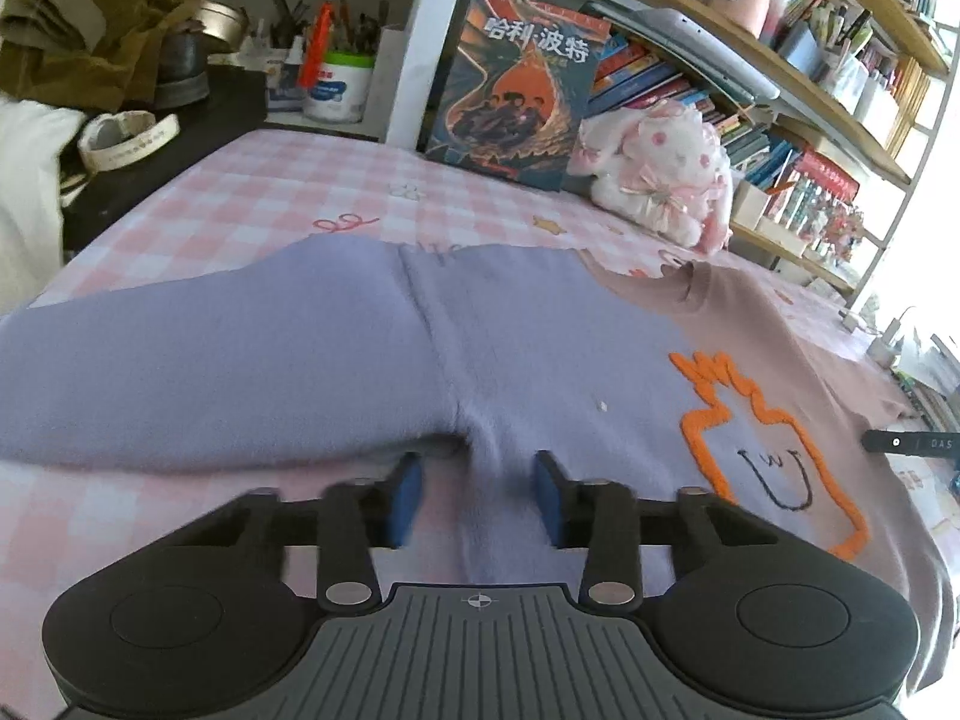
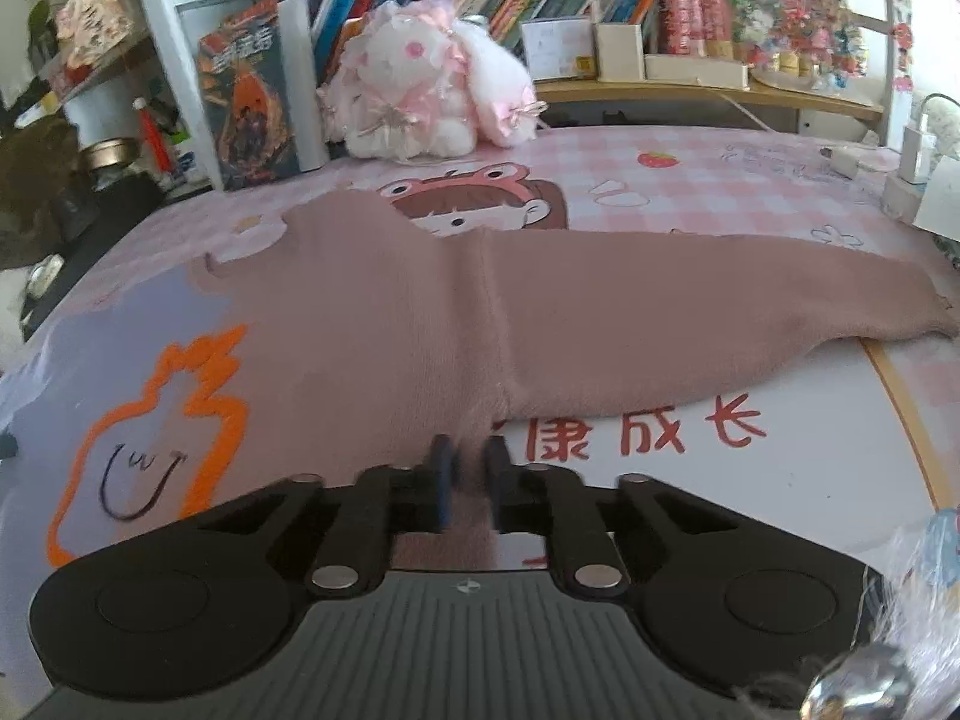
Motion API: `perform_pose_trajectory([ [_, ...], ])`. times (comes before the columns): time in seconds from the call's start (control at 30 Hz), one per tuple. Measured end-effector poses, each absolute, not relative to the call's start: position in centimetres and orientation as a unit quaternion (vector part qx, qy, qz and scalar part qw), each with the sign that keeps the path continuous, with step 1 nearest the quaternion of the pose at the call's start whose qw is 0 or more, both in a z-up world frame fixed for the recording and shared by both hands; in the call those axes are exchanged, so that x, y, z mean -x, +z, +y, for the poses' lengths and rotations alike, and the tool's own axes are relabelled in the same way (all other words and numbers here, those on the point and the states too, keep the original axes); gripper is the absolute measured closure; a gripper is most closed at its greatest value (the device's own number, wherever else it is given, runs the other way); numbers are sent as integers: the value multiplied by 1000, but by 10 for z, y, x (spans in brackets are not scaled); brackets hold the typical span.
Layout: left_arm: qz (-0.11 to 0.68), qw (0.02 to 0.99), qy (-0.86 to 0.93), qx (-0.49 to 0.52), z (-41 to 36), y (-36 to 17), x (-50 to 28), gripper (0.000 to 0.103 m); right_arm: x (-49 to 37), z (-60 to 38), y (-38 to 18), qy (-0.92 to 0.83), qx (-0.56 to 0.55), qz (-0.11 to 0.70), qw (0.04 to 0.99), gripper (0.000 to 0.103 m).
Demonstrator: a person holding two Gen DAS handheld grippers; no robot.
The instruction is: Fold clothes
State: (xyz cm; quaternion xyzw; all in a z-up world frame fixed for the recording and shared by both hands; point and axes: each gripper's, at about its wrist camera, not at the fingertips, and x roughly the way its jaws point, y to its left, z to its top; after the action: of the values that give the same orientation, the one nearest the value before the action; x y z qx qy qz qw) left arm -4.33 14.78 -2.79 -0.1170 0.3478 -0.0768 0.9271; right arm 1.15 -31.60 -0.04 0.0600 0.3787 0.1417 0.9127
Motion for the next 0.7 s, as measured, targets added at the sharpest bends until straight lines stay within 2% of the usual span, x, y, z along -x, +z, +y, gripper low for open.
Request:
perform_pose_trajectory([
  [0.3,346,932,-95,56,126,-27,-32,95,-42,-323,-7,110,-88,360,922,96],
  [0.7,340,935,-85,55,112,-35,-110,94,-89,-328,-10,71,-97,350,929,96],
])
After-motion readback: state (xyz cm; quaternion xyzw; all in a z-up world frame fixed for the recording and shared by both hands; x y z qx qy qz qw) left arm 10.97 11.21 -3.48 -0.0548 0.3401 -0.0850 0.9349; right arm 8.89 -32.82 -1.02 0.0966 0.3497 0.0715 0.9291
